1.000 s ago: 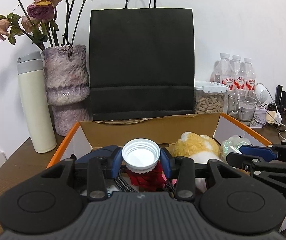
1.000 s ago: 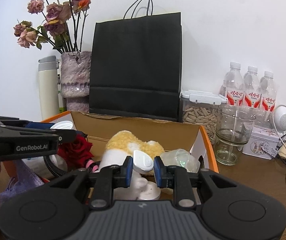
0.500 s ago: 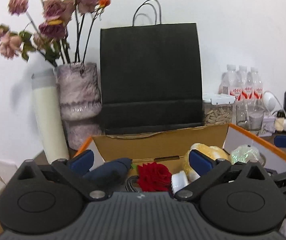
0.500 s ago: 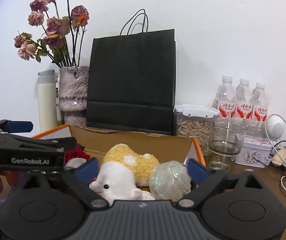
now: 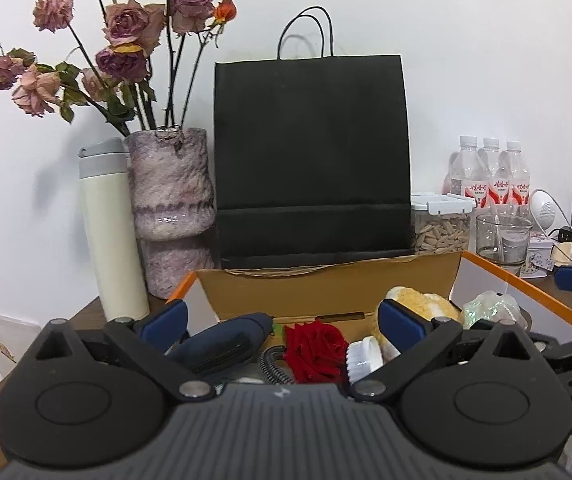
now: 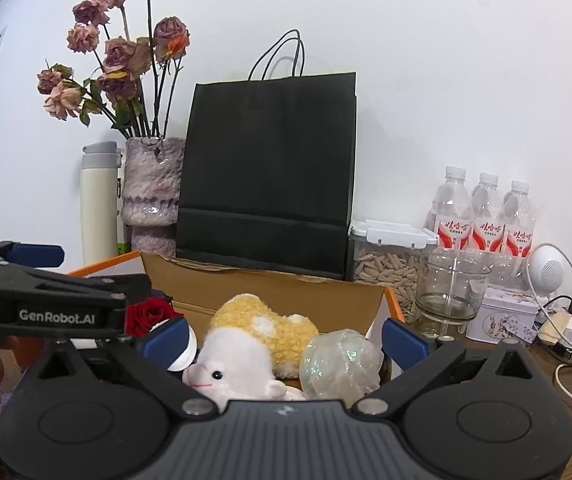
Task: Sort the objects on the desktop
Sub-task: 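Withdraw from the box, grasp the yellow sponge stick with the left gripper while the right grasps a white cap, then carry the sponge stick and white cap into the box and open both grippers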
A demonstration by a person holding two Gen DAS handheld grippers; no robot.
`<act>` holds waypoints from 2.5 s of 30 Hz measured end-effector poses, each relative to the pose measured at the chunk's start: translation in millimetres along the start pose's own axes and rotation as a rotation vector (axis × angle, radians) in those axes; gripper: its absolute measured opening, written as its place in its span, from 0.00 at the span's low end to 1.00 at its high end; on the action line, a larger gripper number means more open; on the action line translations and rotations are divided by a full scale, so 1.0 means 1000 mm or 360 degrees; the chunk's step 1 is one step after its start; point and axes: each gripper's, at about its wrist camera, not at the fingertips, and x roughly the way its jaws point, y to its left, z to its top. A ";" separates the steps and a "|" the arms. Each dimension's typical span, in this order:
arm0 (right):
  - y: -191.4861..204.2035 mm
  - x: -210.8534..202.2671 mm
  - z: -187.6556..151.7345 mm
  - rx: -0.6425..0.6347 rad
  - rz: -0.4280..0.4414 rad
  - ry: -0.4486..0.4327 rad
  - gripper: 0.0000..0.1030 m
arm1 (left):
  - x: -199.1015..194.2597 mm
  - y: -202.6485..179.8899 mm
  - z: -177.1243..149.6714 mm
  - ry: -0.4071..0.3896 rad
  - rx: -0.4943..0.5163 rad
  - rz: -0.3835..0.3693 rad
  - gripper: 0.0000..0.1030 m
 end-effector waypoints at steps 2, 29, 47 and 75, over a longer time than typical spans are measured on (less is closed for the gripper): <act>0.001 -0.003 0.000 -0.0007 -0.0004 -0.0010 1.00 | -0.005 0.003 -0.001 0.0000 -0.0008 0.0016 1.00; 0.045 -0.075 -0.025 -0.0056 0.0143 0.0324 0.99 | -0.092 0.058 -0.045 0.0370 -0.0032 0.0042 1.00; 0.066 -0.063 -0.039 -0.0021 0.0225 0.0591 0.72 | -0.089 0.047 -0.060 0.0551 0.0055 -0.0140 0.88; 0.060 -0.079 -0.034 0.0021 0.0193 0.0446 0.38 | -0.110 0.046 -0.057 0.0424 -0.0034 -0.0165 0.22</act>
